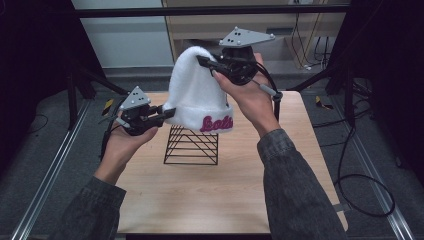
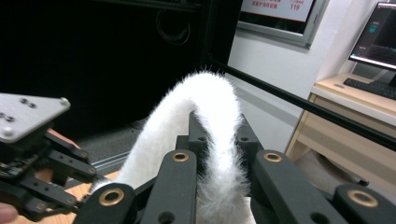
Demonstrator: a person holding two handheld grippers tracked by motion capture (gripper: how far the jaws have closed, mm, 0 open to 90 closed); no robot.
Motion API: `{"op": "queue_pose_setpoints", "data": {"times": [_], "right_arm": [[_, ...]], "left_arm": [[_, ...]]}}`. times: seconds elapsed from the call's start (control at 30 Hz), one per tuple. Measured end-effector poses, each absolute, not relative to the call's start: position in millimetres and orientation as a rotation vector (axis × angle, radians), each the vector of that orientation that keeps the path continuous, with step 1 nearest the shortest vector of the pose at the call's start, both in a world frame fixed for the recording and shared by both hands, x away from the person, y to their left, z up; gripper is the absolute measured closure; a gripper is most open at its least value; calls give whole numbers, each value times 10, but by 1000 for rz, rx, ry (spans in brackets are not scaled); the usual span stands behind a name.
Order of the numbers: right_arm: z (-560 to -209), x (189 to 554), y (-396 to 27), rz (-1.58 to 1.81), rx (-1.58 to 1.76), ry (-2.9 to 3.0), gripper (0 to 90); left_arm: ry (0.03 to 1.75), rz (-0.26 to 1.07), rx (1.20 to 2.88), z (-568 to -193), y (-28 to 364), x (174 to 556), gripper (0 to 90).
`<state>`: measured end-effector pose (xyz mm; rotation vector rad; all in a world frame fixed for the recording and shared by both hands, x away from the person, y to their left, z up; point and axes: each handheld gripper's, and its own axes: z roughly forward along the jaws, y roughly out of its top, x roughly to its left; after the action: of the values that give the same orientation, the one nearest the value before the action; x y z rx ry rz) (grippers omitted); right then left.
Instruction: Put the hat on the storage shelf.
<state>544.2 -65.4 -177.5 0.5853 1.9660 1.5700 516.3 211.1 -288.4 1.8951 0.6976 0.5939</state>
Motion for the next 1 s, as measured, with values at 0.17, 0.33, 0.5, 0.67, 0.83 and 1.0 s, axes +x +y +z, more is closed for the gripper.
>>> {"op": "queue_pose_setpoints", "data": {"times": [0.17, 0.33, 0.5, 0.67, 0.83, 1.0], "right_arm": [[-1895, 5528, -660, 1561, 617, 1982, 826], [-1985, 5600, -628, 1554, 624, 1998, 826], [-2065, 5654, -587, 1536, 625, 2005, 825], [-2135, 5684, -594, 1531, 633, 2011, 825], [-2167, 5699, -600, 1521, 636, 2018, 824], [-2183, 5710, -612, 1525, 631, 2019, 823]], "left_arm": [[717, 598, 1900, -2939, 2134, 5191, 737], [730, 600, 1891, -2974, 2147, 5219, 737], [740, 595, 1887, -3021, 2157, 5249, 736], [764, 592, 1877, -3088, 2180, 5289, 737], [779, 593, 1872, -3140, 2176, 5320, 736], [784, 588, 1854, -3144, 2169, 5317, 736]]}}
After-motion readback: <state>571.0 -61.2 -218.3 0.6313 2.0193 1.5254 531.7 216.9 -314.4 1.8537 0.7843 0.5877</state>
